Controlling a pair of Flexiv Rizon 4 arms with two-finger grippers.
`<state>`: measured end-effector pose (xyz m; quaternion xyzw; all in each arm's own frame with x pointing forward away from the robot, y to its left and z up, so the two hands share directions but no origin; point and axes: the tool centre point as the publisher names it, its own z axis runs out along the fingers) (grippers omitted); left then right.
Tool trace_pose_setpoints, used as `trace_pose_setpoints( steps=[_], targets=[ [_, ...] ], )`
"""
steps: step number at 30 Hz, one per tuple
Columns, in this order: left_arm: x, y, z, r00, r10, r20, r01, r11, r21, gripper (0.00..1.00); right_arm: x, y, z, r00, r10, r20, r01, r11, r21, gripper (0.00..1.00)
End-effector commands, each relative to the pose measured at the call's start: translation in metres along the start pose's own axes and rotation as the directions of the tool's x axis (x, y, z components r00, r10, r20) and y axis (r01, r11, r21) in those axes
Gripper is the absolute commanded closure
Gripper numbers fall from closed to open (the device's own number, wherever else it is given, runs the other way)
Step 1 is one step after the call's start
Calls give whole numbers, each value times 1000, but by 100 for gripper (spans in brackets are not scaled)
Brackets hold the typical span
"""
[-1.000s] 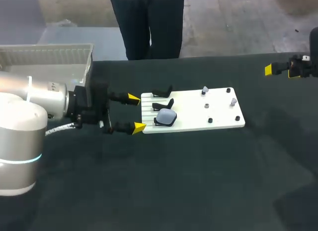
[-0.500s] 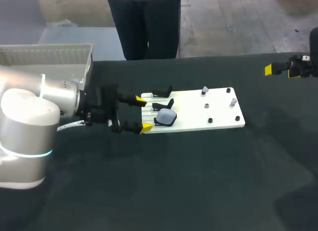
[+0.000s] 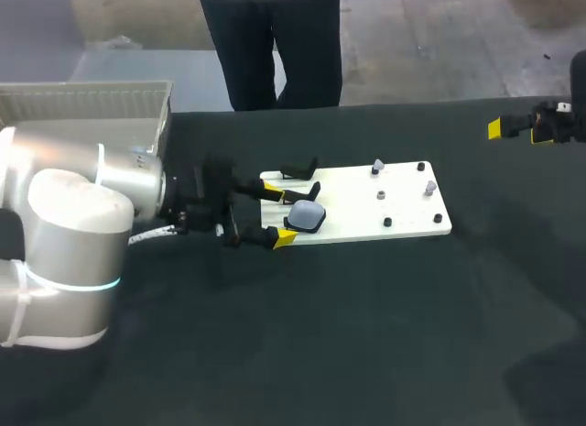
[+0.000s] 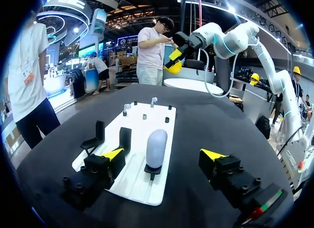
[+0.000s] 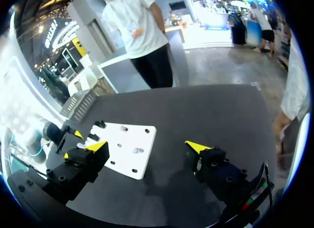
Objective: Pick up each earbud case from the left stands, insert the matching earbuds, close the lid, and place the case in the box.
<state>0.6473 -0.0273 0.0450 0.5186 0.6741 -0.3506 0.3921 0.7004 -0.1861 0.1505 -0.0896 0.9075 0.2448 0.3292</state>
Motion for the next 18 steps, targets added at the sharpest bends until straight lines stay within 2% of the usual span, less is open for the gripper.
trace_pose_setpoints(
  steps=[1,6,9,18],
  targets=[
    [2,8,12,1000,5,-6,-5,1000,14,4,0,0,0,1000,0,0,0,1000,0,0],
    [4,9,16,1000,9,-5,-9,1000,21,7,0,0,0,1000,0,0,0,1000,0,0],
    [5,10,18,1000,11,-2,-11,1000,24,13,0,0,0,1000,0,0,0,1000,0,0],
    [4,8,23,1000,18,8,-19,999,37,23,0,0,0,1000,0,0,0,1000,0,0]
  ],
)
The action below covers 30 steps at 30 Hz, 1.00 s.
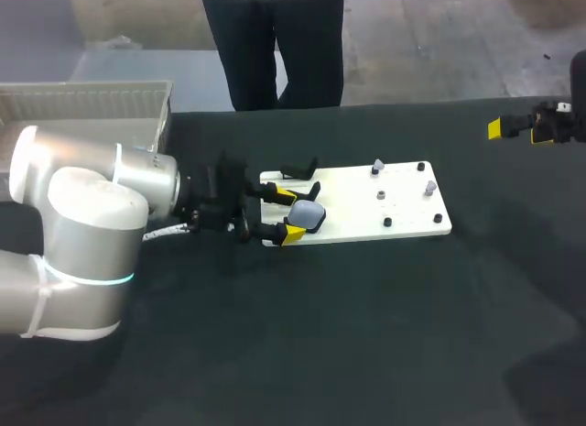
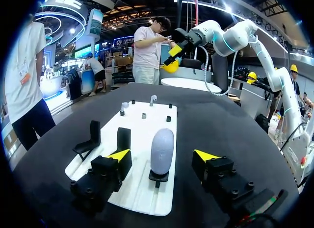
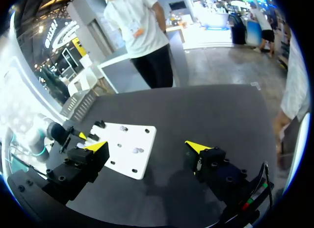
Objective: Pick up each earbud case from the left stands, insert the matching earbuds, close the lid, and place the case in the box.
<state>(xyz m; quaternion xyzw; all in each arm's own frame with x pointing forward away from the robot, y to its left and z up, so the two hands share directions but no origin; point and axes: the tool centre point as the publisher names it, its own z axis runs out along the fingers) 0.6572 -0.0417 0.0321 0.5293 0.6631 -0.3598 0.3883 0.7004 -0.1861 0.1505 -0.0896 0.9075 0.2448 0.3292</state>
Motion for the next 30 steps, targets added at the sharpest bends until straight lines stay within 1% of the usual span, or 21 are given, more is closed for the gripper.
trace_pose_setpoints(
  steps=[1,4,6,7,8,12,14,17,18,22,25,29,30],
  targets=[
    [1,1,3,1000,3,3,-3,1000,6,24,0,0,0,1000,0,0,0,1000,0,0],
    [2,1,5,1000,3,6,-3,1000,10,25,0,0,0,1000,0,0,0,1000,0,0],
    [2,2,6,1000,1,10,-1,1000,15,33,0,0,0,1000,0,0,0,1000,0,0],
    [2,2,6,1000,2,11,-2,1000,16,33,0,0,0,1000,0,0,0,1000,0,0],
    [2,1,7,1000,2,11,-3,1000,18,36,0,0,0,1000,0,0,0,1000,0,0],
    [3,0,10,1000,8,13,-8,1000,28,40,0,0,0,1000,0,0,0,1000,0,0],
    [4,-1,12,1000,10,13,-11,999,33,38,0,0,0,1000,0,0,0,1000,0,0],
    [4,-1,13,1000,12,13,-12,999,36,39,0,0,0,1000,0,0,0,1000,0,0],
    [4,-1,13,1000,13,13,-13,999,37,41,0,0,0,1000,0,0,0,1000,0,0],
    [4,-1,15,1000,16,14,-17,999,38,44,0,0,0,1000,0,0,0,1000,0,0],
    [4,-1,16,1000,16,13,-16,999,42,44,0,0,0,1000,0,0,0,1000,0,0],
    [3,-1,17,1000,16,13,-17,999,48,48,0,0,0,1000,0,0,0,1000,0,0],
    [3,-2,17,1000,17,13,-18,999,50,50,0,0,0,1000,0,0,0,1000,0,0]
  ],
)
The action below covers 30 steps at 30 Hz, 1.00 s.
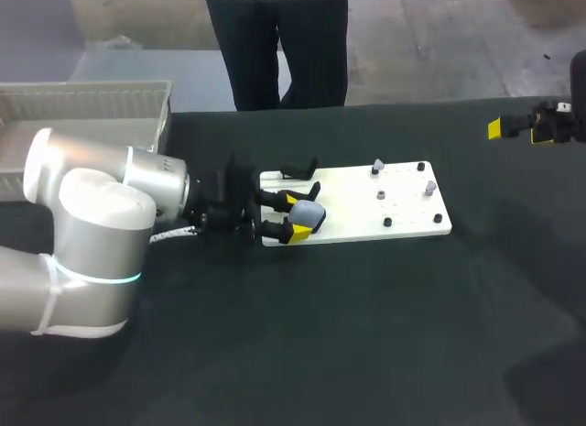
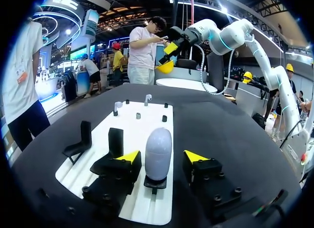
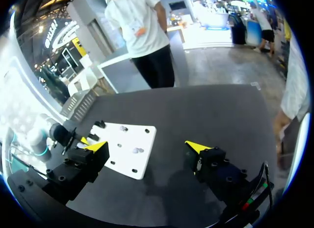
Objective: Pick up each earbud case from the left stands, insert the matching earbuds, close the lid, and place the case in the box.
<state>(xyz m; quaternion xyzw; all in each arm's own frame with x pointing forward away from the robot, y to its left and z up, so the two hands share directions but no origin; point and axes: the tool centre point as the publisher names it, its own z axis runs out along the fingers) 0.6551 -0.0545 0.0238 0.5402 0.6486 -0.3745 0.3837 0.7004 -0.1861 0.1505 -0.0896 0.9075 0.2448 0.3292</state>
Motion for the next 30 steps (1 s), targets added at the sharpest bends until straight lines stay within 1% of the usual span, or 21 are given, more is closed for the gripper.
trace_pose_setpoints(
  steps=[1,4,8,13,16,18,25,27,30],
  targets=[
    [1,2,3,1000,3,0,-3,1000,9,51,0,0,0,1000,0,0,0,1000,0,0],
    [1,3,4,1000,2,2,-2,1000,12,55,0,0,0,1000,0,0,0,1000,0,0],
    [0,3,5,1000,1,3,-1,1000,16,55,0,0,0,1000,0,0,0,1000,0,0],
    [1,3,5,1000,-1,3,1,1000,18,57,0,0,0,1000,0,0,0,1000,0,0],
    [1,3,5,1000,-4,8,4,1000,19,64,0,0,0,1000,0,0,0,1000,0,0],
    [1,3,5,1000,-4,9,4,1000,18,64,0,0,0,1000,0,0,0,1000,0,0],
    [1,3,5,1000,-6,7,6,1000,23,71,0,0,0,1000,0,0,0,1000,0,0],
    [2,3,5,1000,-7,7,7,1000,25,78,0,0,0,1000,0,0,0,1000,0,0],
    [1,3,5,1000,-4,6,4,1000,28,92,0,0,0,1000,0,0,0,1000,0,0]
  ],
)
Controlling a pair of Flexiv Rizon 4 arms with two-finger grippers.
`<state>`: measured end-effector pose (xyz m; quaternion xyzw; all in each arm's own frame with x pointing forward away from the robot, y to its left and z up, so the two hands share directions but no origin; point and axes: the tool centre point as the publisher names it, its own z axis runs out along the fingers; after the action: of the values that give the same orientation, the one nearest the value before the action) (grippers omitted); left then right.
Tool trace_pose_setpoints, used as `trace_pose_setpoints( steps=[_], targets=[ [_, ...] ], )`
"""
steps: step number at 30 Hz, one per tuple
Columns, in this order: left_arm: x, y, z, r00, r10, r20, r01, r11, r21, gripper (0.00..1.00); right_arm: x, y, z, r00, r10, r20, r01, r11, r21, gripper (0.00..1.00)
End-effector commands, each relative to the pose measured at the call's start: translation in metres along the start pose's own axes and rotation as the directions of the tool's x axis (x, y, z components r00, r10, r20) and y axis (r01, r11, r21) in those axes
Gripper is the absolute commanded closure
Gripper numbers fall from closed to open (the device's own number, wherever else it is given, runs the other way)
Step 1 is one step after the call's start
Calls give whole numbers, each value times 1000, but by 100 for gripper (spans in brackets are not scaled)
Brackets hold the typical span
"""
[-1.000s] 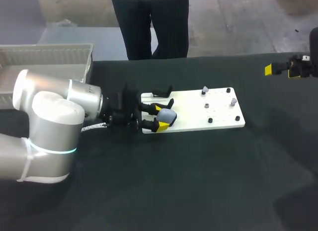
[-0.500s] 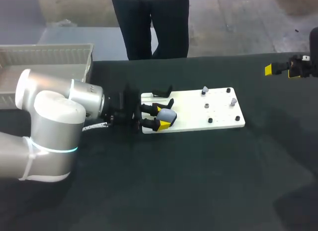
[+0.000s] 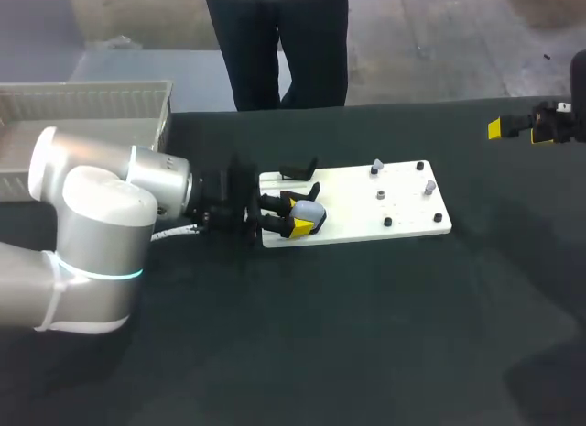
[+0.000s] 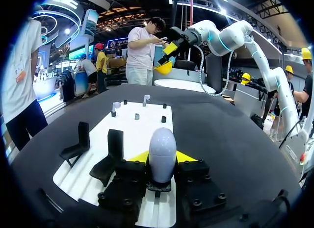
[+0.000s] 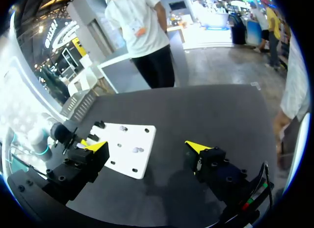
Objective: Pick up each earbud case from the left stands, insert the matching earbuds, close the lid, and place the case in the box.
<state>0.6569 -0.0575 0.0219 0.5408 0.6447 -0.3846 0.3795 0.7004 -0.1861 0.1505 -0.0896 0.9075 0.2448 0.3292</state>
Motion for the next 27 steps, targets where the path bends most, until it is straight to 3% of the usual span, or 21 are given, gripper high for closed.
trace_pose_setpoints(
  steps=[1,19,27],
  targets=[
    [0,2,1,1000,4,-4,-4,1000,8,98,0,0,0,1000,0,0,0,1000,0,0],
    [-10,2,-11,999,30,11,-30,1000,-3,100,0,0,0,1000,0,0,0,1000,0,0],
    [-35,-5,-28,999,14,52,-12,1000,-22,100,0,0,0,1000,0,0,0,1000,0,0]
  ],
)
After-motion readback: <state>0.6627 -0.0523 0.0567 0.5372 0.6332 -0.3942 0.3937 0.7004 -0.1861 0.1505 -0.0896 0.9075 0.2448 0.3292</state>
